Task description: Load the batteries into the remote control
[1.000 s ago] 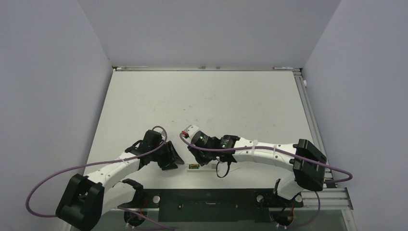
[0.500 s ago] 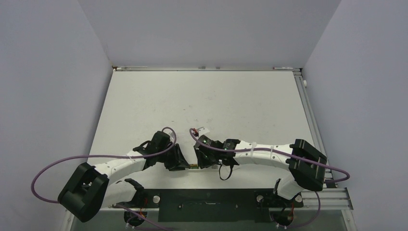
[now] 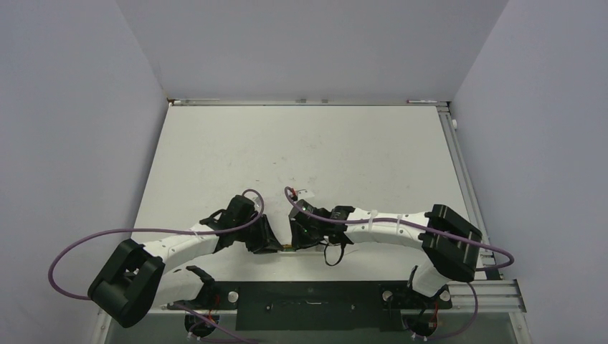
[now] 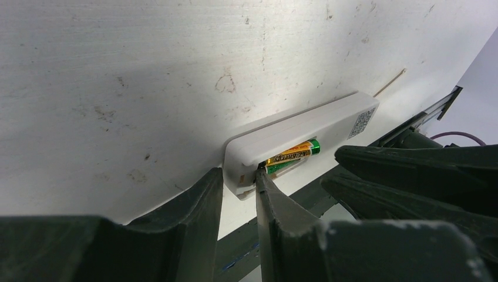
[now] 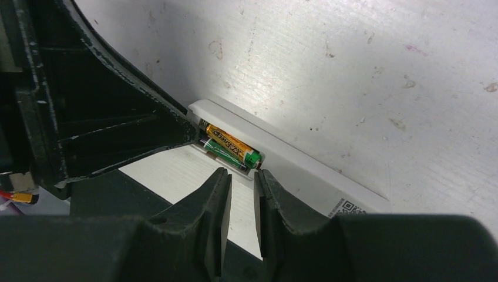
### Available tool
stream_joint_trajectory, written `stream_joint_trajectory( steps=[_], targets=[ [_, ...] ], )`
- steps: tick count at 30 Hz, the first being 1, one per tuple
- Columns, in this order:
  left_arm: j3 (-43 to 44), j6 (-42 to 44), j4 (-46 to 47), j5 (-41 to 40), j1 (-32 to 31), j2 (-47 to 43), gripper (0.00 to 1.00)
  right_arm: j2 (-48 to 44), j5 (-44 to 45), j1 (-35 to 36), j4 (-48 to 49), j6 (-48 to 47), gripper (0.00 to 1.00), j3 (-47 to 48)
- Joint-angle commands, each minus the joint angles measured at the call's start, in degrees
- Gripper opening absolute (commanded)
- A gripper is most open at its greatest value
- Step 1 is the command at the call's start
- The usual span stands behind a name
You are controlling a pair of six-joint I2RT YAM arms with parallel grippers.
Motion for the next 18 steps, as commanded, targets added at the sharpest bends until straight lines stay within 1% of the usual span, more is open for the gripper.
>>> stream_joint_trajectory(
  steps=[1,18],
  targets=[
    [2.04,-0.07,2.64,-0.29,-0.49,0.20,0.24,1.84,-1.46,-0.30,1.95,1.52,0.21,0.19],
    [2.04,-0.43,3.29,0.05,-1.16,0.62,0.23,4.53,-1.90,-0.39,1.34,1.26,0.15,2.53]
  ],
)
